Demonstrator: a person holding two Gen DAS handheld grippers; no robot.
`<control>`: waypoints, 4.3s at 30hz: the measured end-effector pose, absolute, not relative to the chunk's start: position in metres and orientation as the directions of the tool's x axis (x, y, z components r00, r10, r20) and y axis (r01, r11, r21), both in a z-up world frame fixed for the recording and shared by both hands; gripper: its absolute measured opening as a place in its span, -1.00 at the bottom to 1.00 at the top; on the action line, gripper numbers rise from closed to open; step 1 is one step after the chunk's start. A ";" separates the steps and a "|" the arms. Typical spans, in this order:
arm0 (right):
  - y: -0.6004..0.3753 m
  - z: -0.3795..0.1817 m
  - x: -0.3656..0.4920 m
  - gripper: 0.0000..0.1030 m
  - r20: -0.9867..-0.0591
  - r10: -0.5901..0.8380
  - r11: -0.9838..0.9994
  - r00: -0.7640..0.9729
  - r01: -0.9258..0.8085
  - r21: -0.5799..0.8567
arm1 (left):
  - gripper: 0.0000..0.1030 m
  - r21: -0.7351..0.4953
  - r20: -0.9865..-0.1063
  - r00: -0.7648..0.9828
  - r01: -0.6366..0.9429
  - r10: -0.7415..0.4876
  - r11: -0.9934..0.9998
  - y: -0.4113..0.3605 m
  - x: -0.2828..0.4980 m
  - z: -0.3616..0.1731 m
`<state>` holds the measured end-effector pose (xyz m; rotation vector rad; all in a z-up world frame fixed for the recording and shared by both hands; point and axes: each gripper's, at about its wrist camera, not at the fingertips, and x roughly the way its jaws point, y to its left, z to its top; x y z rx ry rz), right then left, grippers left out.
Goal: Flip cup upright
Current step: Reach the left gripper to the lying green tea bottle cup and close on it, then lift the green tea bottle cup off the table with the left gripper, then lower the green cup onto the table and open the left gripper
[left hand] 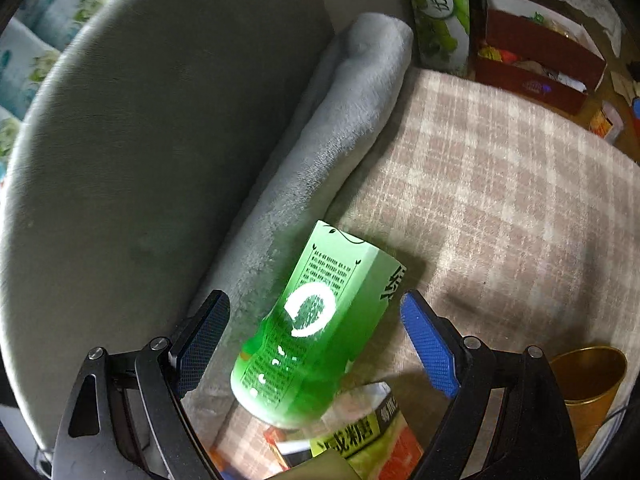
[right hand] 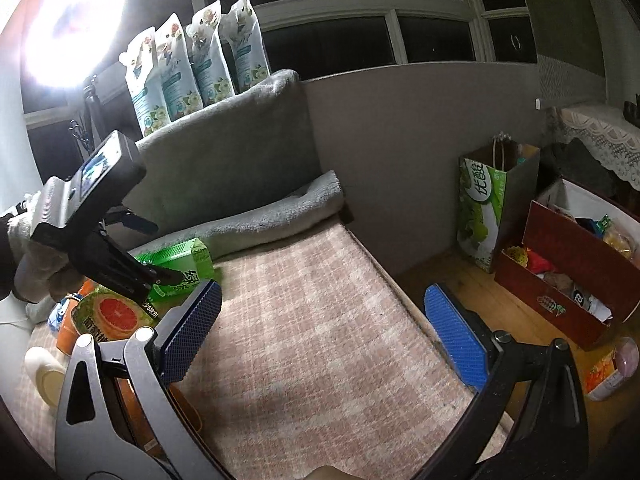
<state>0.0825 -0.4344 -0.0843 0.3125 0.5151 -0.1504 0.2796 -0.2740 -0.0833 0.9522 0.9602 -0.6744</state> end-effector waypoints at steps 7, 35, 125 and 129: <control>-0.433 -0.089 0.089 1.00 -0.516 -0.043 0.941 0.856 0.208 0.267 | 0.68 0.362 -0.915 0.402 0.842 -0.019 0.399 -0.274 0.291 -0.097; -0.426 -0.079 0.082 1.00 -0.510 -0.052 0.941 0.858 0.214 0.263 | 0.10 0.451 -0.832 0.543 0.783 -0.117 0.427 -0.263 0.268 -0.006; -0.263 -0.067 0.113 1.00 -0.745 0.563 0.826 0.357 -0.224 0.517 | 0.34 -0.333 -0.771 0.421 0.372 -0.478 0.866 -0.026 0.035 -0.059; -0.245 -0.084 0.131 0.95 -0.781 0.585 0.811 0.220 -0.193 0.553 | 0.34 -0.367 -0.755 0.457 0.300 -0.470 0.880 -0.005 0.022 -0.066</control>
